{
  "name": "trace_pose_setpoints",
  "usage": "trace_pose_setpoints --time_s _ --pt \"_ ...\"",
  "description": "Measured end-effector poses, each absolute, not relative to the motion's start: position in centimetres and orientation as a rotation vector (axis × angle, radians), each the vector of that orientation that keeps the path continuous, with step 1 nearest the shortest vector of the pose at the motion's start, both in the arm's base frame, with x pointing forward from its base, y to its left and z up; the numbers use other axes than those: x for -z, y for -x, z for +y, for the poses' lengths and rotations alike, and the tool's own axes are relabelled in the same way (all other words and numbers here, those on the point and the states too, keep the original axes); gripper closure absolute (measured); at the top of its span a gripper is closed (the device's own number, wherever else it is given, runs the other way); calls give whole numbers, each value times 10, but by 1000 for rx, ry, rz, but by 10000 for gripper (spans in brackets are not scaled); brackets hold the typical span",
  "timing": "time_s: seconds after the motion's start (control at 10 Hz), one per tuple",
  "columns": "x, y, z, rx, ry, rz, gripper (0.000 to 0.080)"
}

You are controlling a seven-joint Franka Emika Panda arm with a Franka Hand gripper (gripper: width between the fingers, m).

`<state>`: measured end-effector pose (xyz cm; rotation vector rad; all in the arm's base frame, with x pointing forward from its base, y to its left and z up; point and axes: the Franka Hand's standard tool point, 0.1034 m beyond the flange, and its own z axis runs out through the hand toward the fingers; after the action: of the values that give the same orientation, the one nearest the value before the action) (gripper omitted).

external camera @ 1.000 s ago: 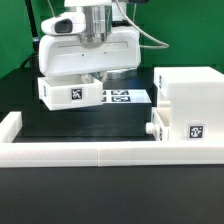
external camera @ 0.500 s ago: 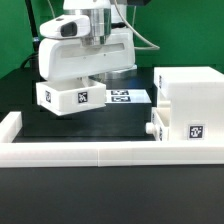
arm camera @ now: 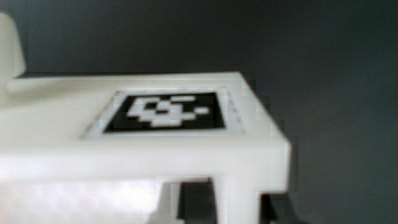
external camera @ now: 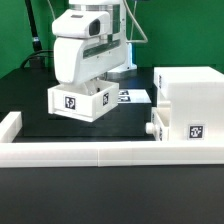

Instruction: Assemble drawer

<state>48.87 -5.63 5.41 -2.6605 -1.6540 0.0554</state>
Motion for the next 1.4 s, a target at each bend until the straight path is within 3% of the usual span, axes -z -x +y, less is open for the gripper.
trace_pose_setpoints --time_s 0.3,0.5,1.4 --pt "-51 -488 -60 -64 2475 -1908 758" --pt "-54 -503 -57 -104 2222 -2190 758" --pt "-62 -524 -40 -43 2280 -2176 758"
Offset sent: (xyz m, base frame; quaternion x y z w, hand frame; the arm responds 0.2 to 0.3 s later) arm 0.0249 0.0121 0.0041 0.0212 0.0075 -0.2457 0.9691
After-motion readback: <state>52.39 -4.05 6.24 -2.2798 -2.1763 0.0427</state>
